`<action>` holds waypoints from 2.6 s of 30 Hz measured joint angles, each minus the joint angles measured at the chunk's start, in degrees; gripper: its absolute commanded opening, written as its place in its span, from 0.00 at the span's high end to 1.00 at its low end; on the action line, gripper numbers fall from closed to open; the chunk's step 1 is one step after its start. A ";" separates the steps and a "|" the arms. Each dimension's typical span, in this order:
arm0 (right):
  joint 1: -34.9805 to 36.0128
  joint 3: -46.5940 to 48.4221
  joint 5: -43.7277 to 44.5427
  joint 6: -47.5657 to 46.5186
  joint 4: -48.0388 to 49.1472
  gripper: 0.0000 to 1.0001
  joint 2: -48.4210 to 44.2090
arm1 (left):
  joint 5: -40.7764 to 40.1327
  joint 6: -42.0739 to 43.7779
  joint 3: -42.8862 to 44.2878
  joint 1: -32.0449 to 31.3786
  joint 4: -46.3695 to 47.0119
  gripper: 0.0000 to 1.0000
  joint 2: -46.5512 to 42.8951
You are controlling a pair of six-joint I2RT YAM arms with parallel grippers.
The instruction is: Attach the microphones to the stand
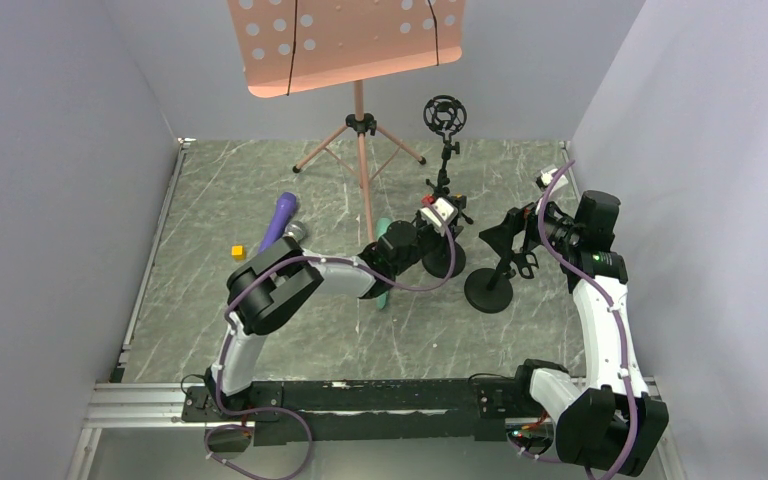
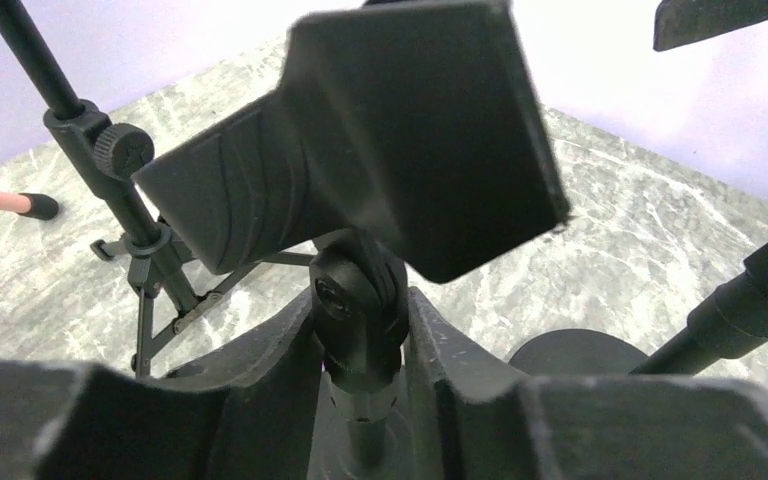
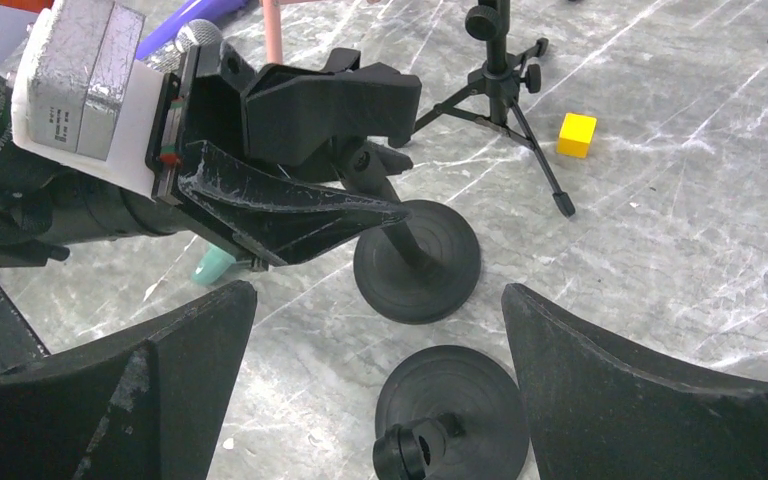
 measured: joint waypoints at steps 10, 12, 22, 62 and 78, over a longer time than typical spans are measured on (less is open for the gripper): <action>0.00 0.00 0.48 -0.02 0.15 0.00 0.00 | 3.17 2.62 -1.84 -0.15 0.22 1.00 -1.27; 0.00 0.00 0.42 -0.04 0.17 0.00 0.00 | 6.47 3.28 -4.17 0.33 -0.26 1.00 -3.41; 0.00 0.00 -2.82 -3.04 -0.90 0.00 0.00 | 37.33 1.18 -9.70 9.16 -8.83 1.00 -11.39; 3.89 0.24 -9.92 -18.27 -10.60 0.00 3.13 | 11.61 -2.08 -36.11 -0.07 -0.79 0.03 -33.22; 4.00 0.24 -9.90 -18.27 -10.62 0.00 3.45 | -5.66 -3.23 -30.91 -3.87 11.78 0.34 -18.18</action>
